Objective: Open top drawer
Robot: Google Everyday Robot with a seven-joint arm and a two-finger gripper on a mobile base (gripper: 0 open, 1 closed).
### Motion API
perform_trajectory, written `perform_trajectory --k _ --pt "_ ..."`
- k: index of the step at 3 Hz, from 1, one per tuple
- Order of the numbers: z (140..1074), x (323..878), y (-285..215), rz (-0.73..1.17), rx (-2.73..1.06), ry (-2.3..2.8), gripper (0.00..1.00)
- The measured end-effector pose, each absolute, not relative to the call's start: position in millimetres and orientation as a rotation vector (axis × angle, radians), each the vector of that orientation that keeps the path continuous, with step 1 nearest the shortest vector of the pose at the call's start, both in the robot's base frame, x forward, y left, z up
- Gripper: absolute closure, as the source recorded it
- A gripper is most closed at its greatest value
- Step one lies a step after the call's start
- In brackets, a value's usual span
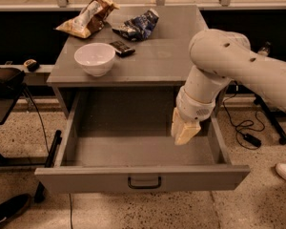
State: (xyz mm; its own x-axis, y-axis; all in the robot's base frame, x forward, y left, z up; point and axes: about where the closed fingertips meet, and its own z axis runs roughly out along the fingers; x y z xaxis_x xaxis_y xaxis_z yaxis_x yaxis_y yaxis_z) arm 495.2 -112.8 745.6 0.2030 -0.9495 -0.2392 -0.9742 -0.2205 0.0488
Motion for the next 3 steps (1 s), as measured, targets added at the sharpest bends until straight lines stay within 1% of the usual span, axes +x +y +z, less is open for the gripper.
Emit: perform_trajectory --k 1,2,3 --pt "714 507 -114 0.302 -2.312 1.901 0.86" --pt "682 506 -114 0.304 -2.283 1.905 1.0" --pt "658 491 -112 0.371 -2.266 1.903 1.0"
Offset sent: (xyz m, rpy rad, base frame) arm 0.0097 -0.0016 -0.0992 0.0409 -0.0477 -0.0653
